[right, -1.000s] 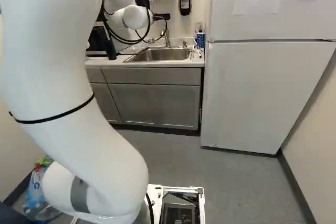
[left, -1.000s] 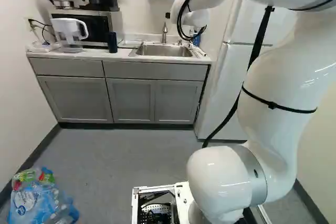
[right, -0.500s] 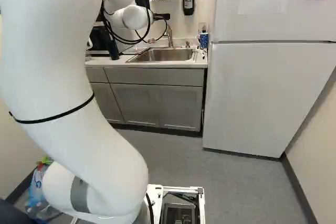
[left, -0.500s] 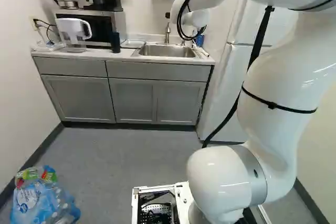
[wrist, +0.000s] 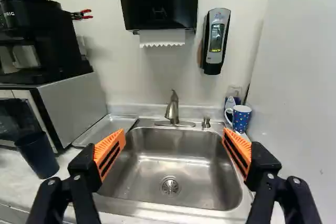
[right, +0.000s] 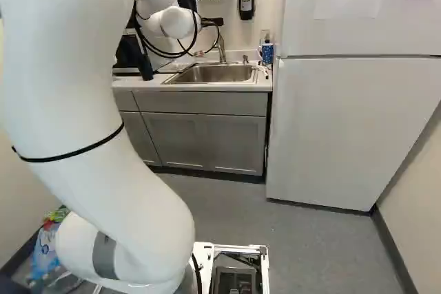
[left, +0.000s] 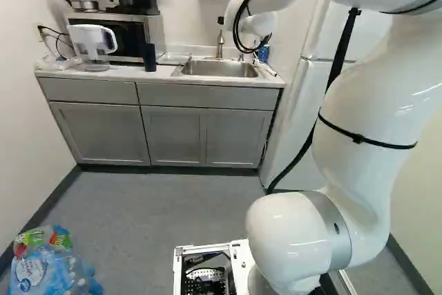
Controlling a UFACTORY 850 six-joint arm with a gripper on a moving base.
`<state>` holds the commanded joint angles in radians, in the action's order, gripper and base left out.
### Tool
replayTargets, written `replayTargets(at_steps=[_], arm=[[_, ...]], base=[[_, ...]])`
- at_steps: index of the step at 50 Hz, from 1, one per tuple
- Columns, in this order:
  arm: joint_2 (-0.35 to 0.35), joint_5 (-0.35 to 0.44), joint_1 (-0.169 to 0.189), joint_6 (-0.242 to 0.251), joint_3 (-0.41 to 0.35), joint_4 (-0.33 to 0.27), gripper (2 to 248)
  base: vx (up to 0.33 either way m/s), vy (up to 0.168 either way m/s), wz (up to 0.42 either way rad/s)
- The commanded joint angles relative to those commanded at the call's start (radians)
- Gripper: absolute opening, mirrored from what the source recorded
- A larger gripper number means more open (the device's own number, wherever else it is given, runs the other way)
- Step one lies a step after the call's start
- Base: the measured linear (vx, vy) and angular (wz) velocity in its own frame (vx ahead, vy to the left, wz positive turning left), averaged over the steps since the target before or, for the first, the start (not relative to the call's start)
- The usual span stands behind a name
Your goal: Rinse the cup and place it in the tray
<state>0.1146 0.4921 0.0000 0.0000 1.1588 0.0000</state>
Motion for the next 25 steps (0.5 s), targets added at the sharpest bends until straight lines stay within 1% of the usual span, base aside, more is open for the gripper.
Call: replayTargets(at_steps=[17,25], arm=[[0.0,0.0,0.0,0.0,0.0,0.0,247],[0.0,0.0,0.0,0.0,0.0,0.0,247]], base=[[0.093,-0.003,-0.008],[0.077,0.012,0.057]])
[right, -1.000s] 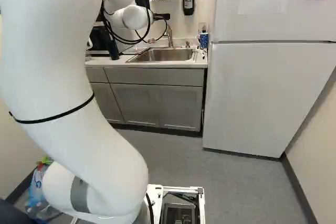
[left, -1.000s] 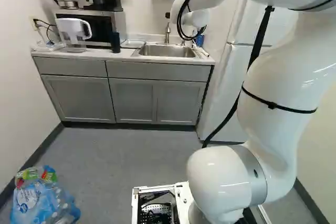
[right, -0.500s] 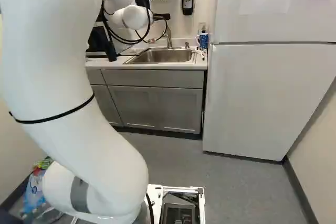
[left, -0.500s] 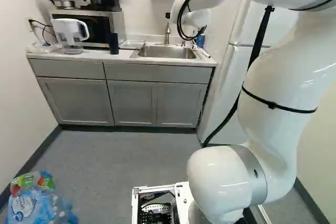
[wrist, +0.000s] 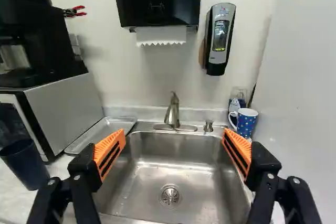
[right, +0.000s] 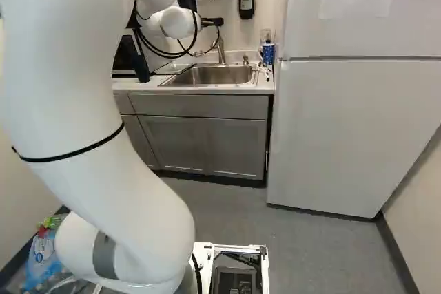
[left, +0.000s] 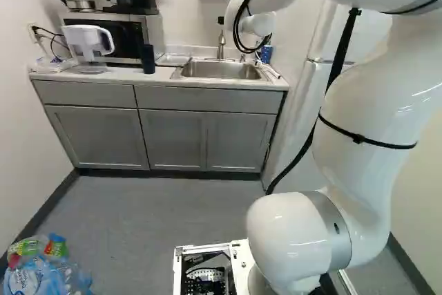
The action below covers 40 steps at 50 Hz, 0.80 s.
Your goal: Rinse the cup and place it in the tray
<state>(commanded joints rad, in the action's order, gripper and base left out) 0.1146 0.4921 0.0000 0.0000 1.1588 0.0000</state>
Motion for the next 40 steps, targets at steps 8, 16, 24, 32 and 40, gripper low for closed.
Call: replayTargets(at_steps=[8,16,24,32,40], arm=[[0.0,0.0,0.0,0.0,0.0,0.0,247],[0.0,0.0,0.0,0.0,0.0,0.0,247],[0.0,0.0,0.0,0.0,0.0,0.0,247],[0.0,0.0,0.0,0.0,0.0,0.0,247],[0.0,0.0,0.0,0.0,0.0,0.0,247]], base=[[0.081,0.02,0.098],[0.086,0.023,0.112],[0.084,0.027,0.125],[0.091,0.028,0.143],[0.095,0.017,0.165]])
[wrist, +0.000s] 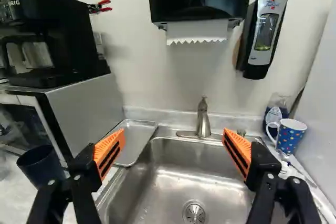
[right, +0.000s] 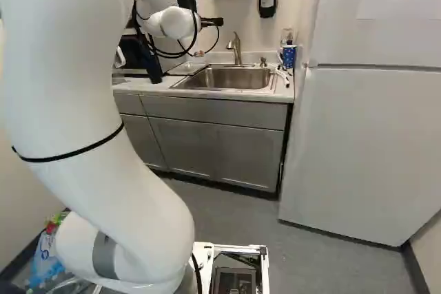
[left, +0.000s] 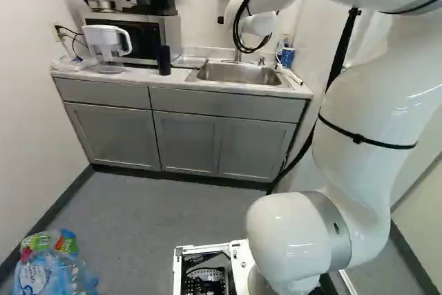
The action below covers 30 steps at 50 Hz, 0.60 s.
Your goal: Rinse the cup and place it in the tray
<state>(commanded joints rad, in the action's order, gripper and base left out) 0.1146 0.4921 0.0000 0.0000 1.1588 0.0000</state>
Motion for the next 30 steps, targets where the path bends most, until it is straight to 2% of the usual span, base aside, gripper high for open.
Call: replayTargets(at_steps=[19,30], arm=[[0.0,0.0,0.0,0.0,0.0,0.0,247],[0.0,0.0,0.0,0.0,0.0,0.0,247]], base=[[0.097,0.005,0.159],[0.102,-0.026,0.029]])
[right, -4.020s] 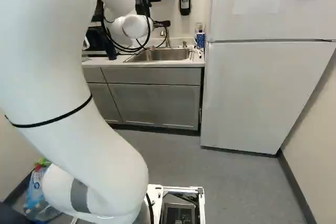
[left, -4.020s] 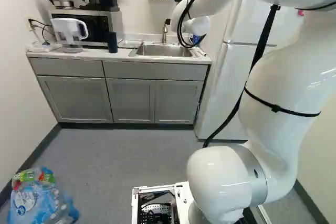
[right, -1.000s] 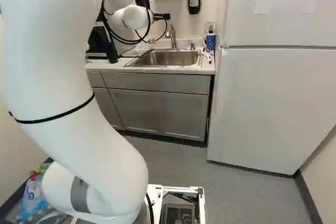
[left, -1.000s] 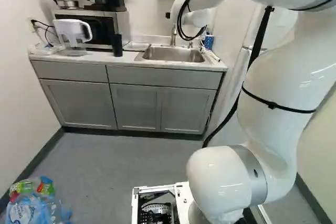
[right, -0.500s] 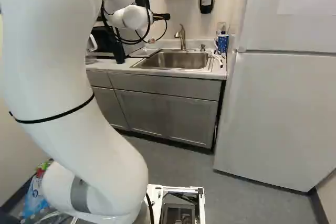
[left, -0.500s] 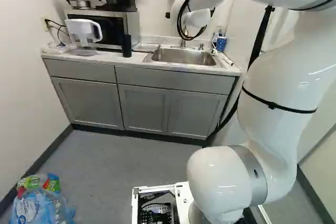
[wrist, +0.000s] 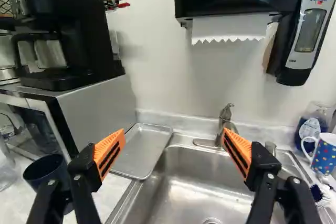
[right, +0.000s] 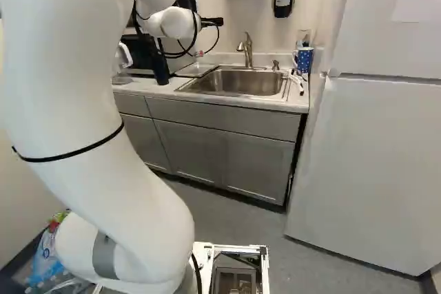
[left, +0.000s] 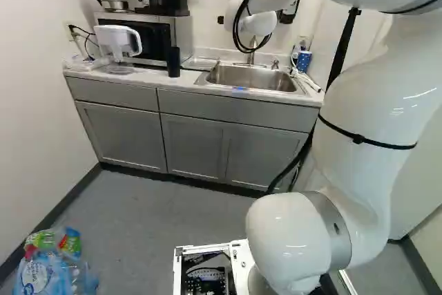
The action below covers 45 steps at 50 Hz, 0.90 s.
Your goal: Rinse the cup and place it in the tray
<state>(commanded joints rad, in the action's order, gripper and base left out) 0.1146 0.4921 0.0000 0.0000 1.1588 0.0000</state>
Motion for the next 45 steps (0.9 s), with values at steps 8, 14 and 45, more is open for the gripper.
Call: replayTargets(at_steps=[8,14,45], arm=[[0.0,0.0,0.0,0.0,0.0,0.0,247],[0.0,0.0,0.0,0.0,0.0,0.0,247],[0.0,0.0,0.0,0.0,0.0,0.0,247]], base=[[0.098,-0.031,0.013],[0.103,-0.031,0.002],[0.103,-0.032,0.008]])
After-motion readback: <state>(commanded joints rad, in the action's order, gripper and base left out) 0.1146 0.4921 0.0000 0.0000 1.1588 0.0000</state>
